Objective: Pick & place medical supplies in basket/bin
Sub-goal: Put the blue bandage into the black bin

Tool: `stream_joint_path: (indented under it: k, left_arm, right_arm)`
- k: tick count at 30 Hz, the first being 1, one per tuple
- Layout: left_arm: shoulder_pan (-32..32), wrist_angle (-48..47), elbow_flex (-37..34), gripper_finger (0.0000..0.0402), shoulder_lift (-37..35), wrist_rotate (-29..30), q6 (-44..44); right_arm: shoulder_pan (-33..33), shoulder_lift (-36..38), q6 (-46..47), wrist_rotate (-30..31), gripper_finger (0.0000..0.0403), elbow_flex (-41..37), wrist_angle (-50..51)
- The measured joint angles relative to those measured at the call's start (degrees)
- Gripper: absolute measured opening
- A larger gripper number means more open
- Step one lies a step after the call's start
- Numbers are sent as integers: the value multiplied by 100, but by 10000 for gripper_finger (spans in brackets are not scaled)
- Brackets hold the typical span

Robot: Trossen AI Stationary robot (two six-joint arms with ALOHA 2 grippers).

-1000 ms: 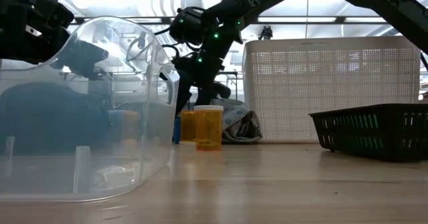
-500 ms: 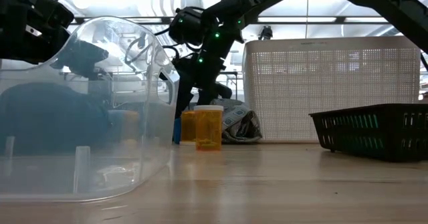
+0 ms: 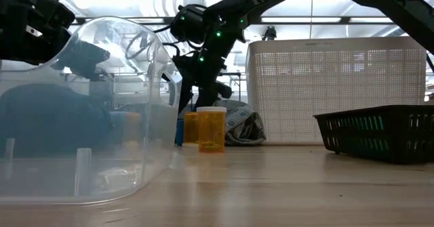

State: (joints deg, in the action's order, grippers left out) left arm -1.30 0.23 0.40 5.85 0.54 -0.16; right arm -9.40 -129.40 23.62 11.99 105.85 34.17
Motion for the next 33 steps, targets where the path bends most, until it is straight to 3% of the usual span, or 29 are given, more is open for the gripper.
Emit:
stream_joint_path:
  k: [28, 33]
  left_arm:
    - [0, 0, -2, 26, 0, 0, 17]
    - [0, 0, -2, 26, 0, 0, 17]
  right_arm:
    - [13, 0, 153, -188, 287, -314, 63]
    - [13, 0, 153, -201, 271, -314, 61]
